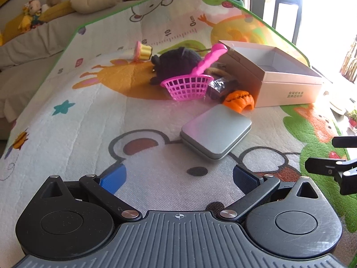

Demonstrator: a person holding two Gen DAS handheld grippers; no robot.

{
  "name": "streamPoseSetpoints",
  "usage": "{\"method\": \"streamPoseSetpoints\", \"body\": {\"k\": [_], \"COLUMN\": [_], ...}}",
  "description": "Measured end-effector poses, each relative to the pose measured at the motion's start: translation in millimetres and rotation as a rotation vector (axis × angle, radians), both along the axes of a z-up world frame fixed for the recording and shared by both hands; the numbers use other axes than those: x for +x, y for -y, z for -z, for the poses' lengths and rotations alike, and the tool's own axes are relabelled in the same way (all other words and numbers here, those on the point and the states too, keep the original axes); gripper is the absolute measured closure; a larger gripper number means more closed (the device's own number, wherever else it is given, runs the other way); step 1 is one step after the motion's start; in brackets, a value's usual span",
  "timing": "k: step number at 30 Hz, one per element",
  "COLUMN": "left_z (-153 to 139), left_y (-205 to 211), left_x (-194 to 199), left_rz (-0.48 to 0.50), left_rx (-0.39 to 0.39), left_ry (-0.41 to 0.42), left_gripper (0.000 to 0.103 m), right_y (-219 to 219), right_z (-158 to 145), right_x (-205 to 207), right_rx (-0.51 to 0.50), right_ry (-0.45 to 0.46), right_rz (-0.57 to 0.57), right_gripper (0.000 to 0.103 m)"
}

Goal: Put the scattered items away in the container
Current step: 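Reach the right gripper to the pink net and close on it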

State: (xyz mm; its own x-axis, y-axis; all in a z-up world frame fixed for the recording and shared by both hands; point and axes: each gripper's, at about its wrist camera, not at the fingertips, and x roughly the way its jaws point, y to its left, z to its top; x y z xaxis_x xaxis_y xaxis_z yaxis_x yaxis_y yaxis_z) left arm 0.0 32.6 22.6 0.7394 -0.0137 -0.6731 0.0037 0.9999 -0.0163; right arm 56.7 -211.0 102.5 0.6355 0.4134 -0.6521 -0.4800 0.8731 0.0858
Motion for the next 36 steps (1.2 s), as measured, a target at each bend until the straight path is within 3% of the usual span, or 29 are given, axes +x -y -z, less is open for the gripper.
{"method": "streamPoseSetpoints", "body": {"k": [4, 6, 9, 11, 14, 16, 22, 25, 29, 33, 34, 35, 36], "left_z": [0, 0, -1, -3, -5, -5, -1, -3, -1, -1, -2, -4, -6], "left_y": [10, 14, 9, 2, -9, -15, -15, -13, -13, -14, -14, -14, -13], "left_x": [4, 5, 6, 4, -3, -11, -12, -13, -12, -10, -9, -9, -9], "left_rz": [0.067, 0.081, 0.063, 0.041, 0.028, 0.036, 0.072, 0.085, 0.074, 0.059, 0.056, 0.056, 0.057], "left_rx": [0.038, 0.064, 0.056, 0.035, 0.022, 0.012, -0.022, -0.033, -0.024, -0.022, -0.021, -0.018, -0.014], "left_ry": [0.01, 0.024, 0.036, 0.037, 0.042, 0.045, 0.034, 0.046, 0.039, 0.034, 0.033, 0.033, 0.038], "left_gripper": [0.0, 0.0, 0.0, 0.0, 0.0, 0.0, 0.0, 0.0, 0.0, 0.0, 0.0, 0.0, 0.0], "right_y": [-14, -22, -45, -65, -92, -96, -83, -78, -81, -91, -92, -93, -92], "right_z": [-17, -28, -45, -53, -53, -48, -16, -8, -1, 6, 6, 5, 5], "right_x": [21, 28, 29, 30, 35, 40, 64, 71, 84, 89, 89, 89, 88], "right_rx": [0.052, 0.101, 0.119, 0.102, 0.03, -0.007, 0.063, 0.117, 0.184, 0.192, 0.185, 0.174, 0.171], "right_ry": [0.066, 0.062, 0.104, 0.13, 0.152, 0.141, 0.022, 0.005, -0.086, -0.14, -0.133, -0.127, -0.123], "right_rz": [0.045, 0.019, -0.089, -0.184, -0.256, -0.249, -0.096, -0.02, 0.037, 0.11, 0.125, 0.139, 0.139], "right_gripper": [0.0, 0.007, 0.027, 0.05, 0.059, 0.059, 0.058, 0.044, 0.036, 0.036, 0.041, 0.053, 0.053]}}
